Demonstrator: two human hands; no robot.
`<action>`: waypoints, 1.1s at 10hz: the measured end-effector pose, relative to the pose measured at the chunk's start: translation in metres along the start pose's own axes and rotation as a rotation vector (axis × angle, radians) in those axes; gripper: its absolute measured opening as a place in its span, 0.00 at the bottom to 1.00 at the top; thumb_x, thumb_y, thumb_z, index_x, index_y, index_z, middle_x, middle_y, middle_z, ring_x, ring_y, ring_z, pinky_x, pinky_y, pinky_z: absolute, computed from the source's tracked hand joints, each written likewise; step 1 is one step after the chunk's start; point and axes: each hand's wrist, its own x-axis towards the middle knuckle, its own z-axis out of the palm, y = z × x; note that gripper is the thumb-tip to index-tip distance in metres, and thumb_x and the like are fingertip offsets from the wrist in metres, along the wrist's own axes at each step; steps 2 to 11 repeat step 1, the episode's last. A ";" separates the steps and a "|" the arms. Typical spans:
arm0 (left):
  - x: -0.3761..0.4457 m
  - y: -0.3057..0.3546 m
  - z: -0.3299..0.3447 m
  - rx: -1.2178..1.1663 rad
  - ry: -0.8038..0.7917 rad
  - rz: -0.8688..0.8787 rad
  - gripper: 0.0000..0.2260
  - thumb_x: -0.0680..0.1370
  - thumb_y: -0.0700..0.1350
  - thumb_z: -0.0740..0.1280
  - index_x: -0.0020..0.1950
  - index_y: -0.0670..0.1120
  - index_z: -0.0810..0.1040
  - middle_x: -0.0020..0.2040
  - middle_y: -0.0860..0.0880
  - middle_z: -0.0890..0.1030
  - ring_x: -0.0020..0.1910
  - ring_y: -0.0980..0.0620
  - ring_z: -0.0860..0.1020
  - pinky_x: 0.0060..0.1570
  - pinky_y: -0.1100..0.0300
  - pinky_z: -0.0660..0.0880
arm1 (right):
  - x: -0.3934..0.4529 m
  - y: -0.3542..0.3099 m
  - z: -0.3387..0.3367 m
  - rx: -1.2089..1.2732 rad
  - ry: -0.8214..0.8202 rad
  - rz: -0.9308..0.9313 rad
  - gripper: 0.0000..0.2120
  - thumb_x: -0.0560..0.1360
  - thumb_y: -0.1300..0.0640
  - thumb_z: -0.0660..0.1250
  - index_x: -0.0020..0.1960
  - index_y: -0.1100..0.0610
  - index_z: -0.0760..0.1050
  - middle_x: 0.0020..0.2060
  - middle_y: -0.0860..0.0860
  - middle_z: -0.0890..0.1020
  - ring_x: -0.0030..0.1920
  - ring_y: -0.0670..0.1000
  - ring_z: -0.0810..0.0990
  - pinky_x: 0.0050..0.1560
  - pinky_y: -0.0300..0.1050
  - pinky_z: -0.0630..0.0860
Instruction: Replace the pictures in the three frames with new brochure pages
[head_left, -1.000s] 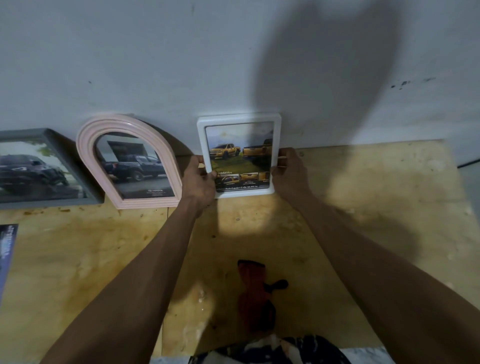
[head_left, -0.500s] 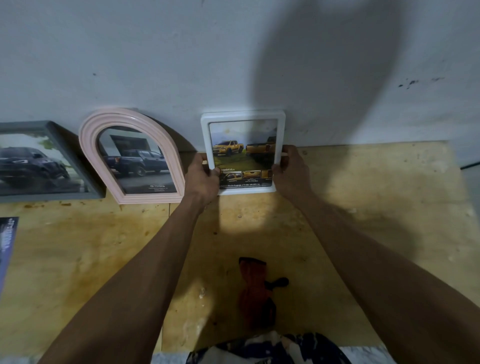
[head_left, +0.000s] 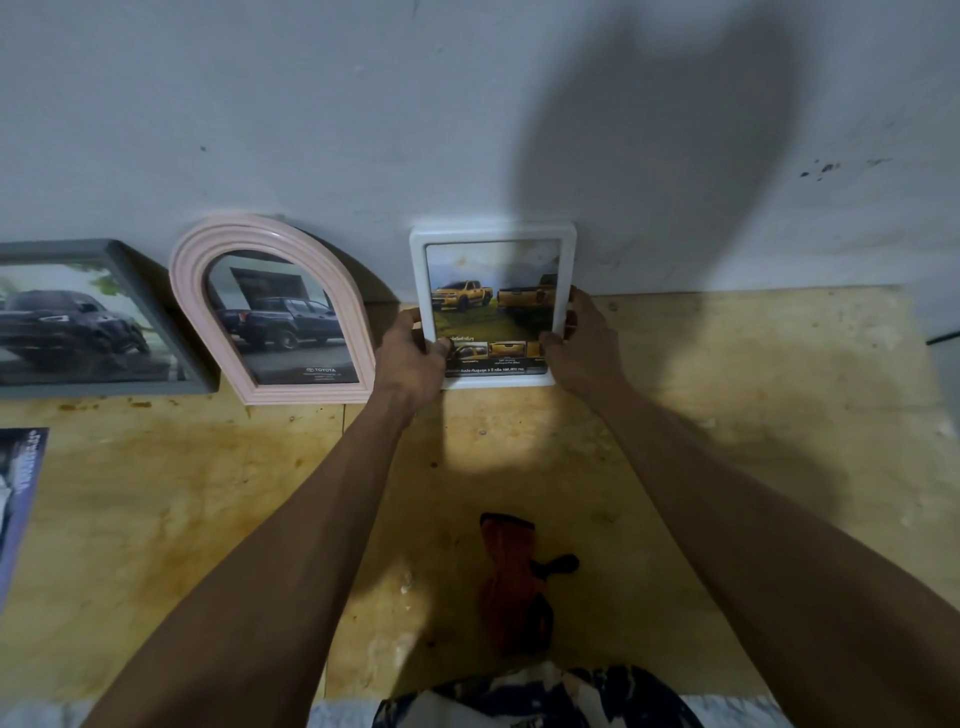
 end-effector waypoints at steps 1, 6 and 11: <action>-0.002 0.000 -0.001 0.021 0.018 -0.024 0.19 0.80 0.40 0.69 0.70 0.44 0.71 0.56 0.48 0.80 0.53 0.49 0.79 0.60 0.47 0.78 | -0.004 -0.003 -0.005 0.085 0.008 0.047 0.37 0.75 0.62 0.69 0.79 0.51 0.56 0.69 0.51 0.71 0.63 0.51 0.73 0.54 0.39 0.70; -0.002 0.000 -0.001 0.021 0.018 -0.024 0.19 0.80 0.40 0.69 0.70 0.44 0.71 0.56 0.48 0.80 0.53 0.49 0.79 0.60 0.47 0.78 | -0.004 -0.003 -0.005 0.085 0.008 0.047 0.37 0.75 0.62 0.69 0.79 0.51 0.56 0.69 0.51 0.71 0.63 0.51 0.73 0.54 0.39 0.70; -0.002 0.000 -0.001 0.021 0.018 -0.024 0.19 0.80 0.40 0.69 0.70 0.44 0.71 0.56 0.48 0.80 0.53 0.49 0.79 0.60 0.47 0.78 | -0.004 -0.003 -0.005 0.085 0.008 0.047 0.37 0.75 0.62 0.69 0.79 0.51 0.56 0.69 0.51 0.71 0.63 0.51 0.73 0.54 0.39 0.70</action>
